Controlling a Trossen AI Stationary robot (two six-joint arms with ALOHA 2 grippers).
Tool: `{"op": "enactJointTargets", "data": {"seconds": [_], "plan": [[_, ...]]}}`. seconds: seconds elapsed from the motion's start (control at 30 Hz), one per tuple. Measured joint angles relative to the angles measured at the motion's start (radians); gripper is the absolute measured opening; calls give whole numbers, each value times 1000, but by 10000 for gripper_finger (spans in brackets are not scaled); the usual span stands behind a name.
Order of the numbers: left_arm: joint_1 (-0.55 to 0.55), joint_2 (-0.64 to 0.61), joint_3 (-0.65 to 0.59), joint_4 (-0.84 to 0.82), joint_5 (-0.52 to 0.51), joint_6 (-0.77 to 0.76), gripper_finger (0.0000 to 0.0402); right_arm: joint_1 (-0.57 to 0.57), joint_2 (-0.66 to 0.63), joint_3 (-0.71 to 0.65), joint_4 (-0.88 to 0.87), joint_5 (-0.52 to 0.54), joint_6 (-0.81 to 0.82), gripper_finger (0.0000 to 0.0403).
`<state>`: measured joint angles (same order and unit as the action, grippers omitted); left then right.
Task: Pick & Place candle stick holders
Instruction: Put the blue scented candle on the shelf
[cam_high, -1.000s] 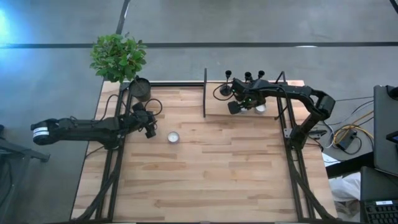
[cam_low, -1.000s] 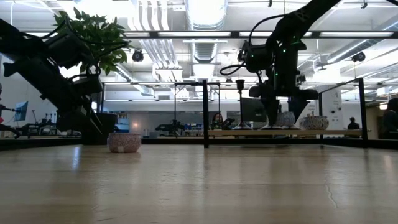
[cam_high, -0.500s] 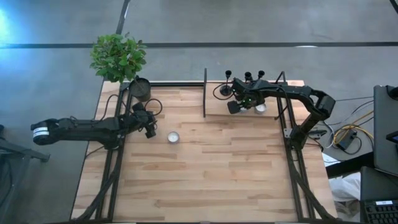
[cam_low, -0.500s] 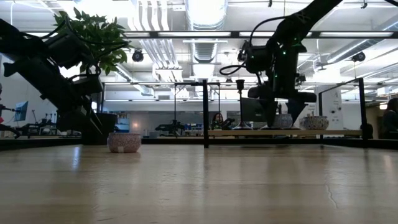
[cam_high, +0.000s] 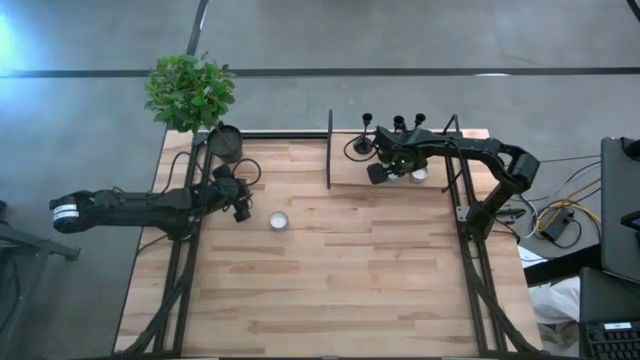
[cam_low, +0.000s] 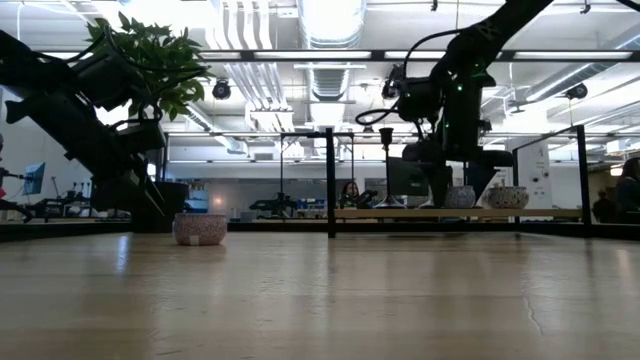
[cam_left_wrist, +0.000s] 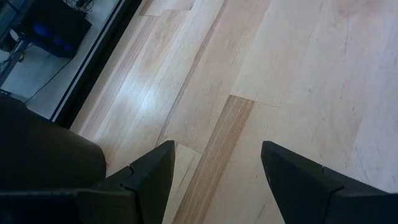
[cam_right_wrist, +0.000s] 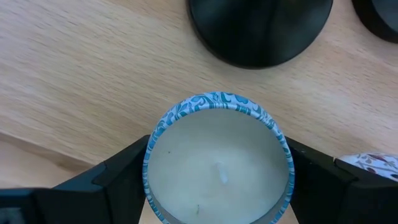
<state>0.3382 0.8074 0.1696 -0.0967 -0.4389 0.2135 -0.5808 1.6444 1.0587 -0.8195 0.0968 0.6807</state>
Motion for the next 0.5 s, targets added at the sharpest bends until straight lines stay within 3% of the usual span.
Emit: {"op": "enactJointTargets", "data": {"seconds": [0.5], "plan": [[0,0,0,0,0,0,246,0,0,-6,43,0,-11,317]]}}
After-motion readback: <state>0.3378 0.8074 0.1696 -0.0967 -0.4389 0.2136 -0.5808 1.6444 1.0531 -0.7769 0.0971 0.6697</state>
